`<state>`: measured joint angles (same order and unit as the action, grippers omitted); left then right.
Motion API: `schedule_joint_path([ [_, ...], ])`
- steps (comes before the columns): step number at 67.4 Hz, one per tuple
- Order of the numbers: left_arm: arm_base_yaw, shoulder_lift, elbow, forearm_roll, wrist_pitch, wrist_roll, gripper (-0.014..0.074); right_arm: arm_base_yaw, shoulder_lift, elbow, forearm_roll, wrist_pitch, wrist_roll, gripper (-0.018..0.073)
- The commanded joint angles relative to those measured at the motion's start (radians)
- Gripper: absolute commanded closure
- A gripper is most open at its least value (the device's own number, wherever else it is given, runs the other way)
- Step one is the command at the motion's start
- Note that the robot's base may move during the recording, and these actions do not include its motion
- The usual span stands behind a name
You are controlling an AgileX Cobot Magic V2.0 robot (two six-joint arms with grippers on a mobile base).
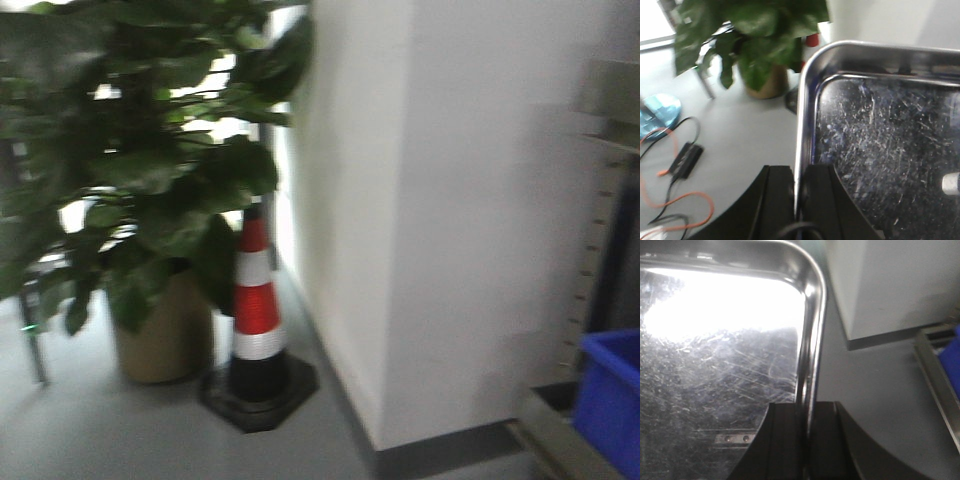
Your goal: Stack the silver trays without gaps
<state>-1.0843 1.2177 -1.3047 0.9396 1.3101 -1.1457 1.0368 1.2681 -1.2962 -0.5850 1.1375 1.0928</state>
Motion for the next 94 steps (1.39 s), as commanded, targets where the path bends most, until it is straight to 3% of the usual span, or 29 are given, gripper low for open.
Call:
schedule_joint_path([
  [1, -0.017, 0.009, -0.005, -0.009, -0.089, -0.006, 0.0605, 0.011, -0.001, -0.008, 0.015, -0.362, -0.01, 0.0578],
  [94, -0.017, 0.009, -0.005, -0.009, -0.089, -0.006, 0.0605, 0.011, -0.001, -0.008, 0.015, -0.362, -0.01, 0.0578],
])
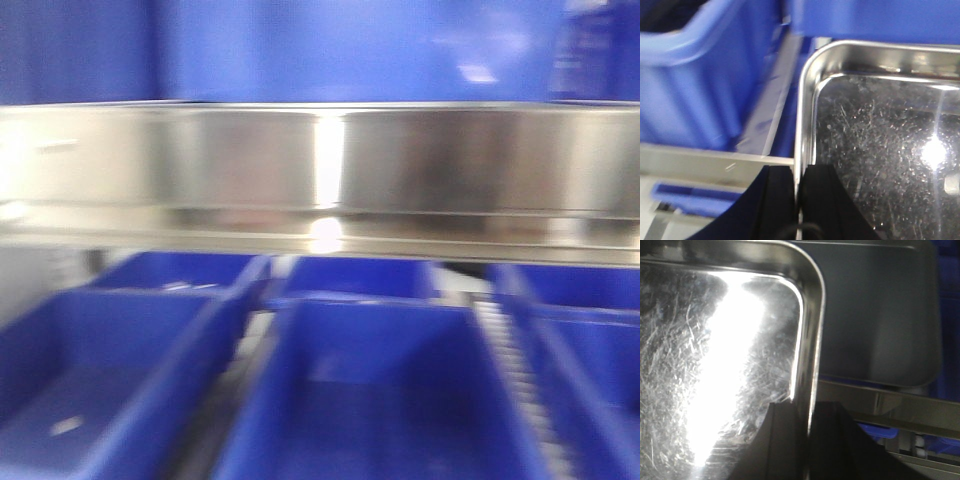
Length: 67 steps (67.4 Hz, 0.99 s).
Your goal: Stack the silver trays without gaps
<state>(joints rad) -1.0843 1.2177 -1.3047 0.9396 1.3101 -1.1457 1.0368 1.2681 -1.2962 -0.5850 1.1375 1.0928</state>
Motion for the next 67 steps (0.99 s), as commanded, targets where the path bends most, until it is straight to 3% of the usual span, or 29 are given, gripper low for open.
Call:
schedule_joint_path([
  [1, -0.017, 0.009, -0.005, -0.009, -0.089, -0.006, 0.0605, 0.011, -0.001, -0.008, 0.015, -0.362, -0.01, 0.0578],
  [67, -0.017, 0.009, -0.005, -0.009, -0.089, -0.006, 0.0605, 0.011, -0.001, -0.008, 0.015, -0.362, -0.01, 0.0578],
])
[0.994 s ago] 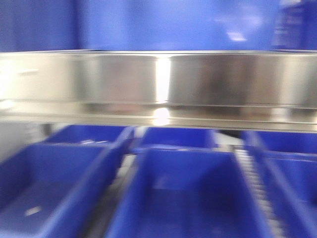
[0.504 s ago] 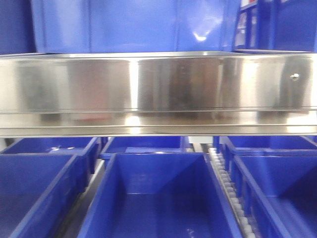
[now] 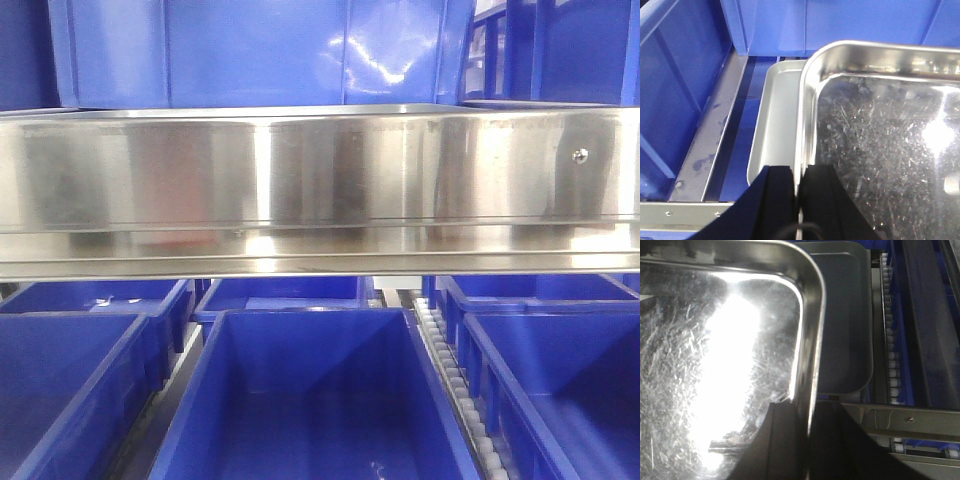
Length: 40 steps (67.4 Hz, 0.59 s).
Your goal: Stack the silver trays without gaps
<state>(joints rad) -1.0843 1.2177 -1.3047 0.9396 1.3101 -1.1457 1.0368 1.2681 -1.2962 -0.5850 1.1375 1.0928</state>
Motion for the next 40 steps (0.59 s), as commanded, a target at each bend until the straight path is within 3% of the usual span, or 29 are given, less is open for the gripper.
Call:
schedule_joint_path([
  [1, -0.017, 0.009, -0.005, -0.009, -0.089, -0.006, 0.0605, 0.011, -0.001, -0.008, 0.015, -0.362, -0.01, 0.0578],
  [27, -0.017, 0.009, -0.005, -0.011, -0.089, -0.002, 0.0605, 0.011, 0.0, -0.008, 0.015, -0.349, -0.01, 0.0575],
  [34, 0.003, 0.009, -0.005, -0.025, -0.156, 0.067, 0.0605, -0.036, 0.004, -0.008, 0.015, -0.334, -0.01, 0.0575],
  [40, 0.077, 0.012, -0.005, -0.095, -0.254, 0.08, 0.0605, -0.115, 0.02, -0.024, 0.029, -0.334, -0.022, 0.0575],
])
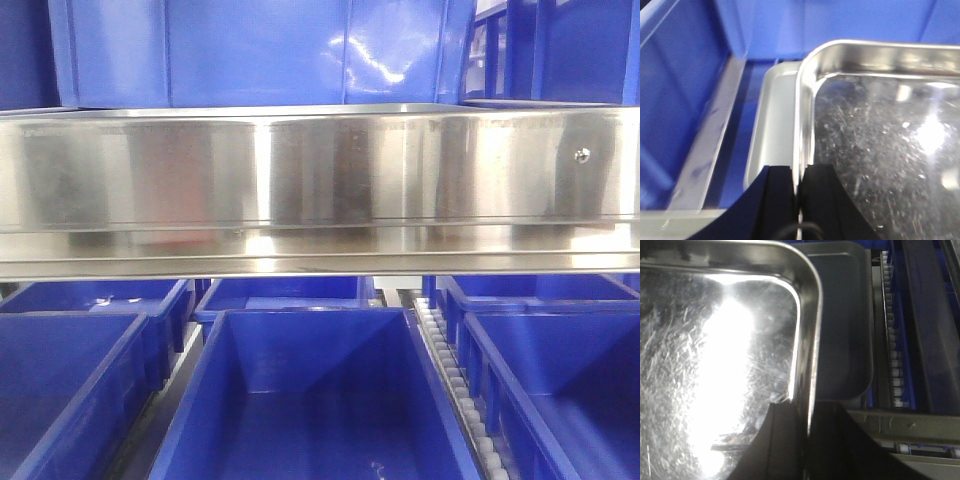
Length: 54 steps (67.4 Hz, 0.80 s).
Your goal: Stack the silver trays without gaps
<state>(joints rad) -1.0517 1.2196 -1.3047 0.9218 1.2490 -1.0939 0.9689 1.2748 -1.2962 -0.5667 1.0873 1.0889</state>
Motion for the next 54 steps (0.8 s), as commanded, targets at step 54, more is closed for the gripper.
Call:
schedule_joint_path([
  [54, 0.594, 0.305, -0.007, -0.708, -0.59, 0.546, 0.0605, -0.31, 0.401, -0.13, 0.195, -0.52, -0.177, 0.0575],
])
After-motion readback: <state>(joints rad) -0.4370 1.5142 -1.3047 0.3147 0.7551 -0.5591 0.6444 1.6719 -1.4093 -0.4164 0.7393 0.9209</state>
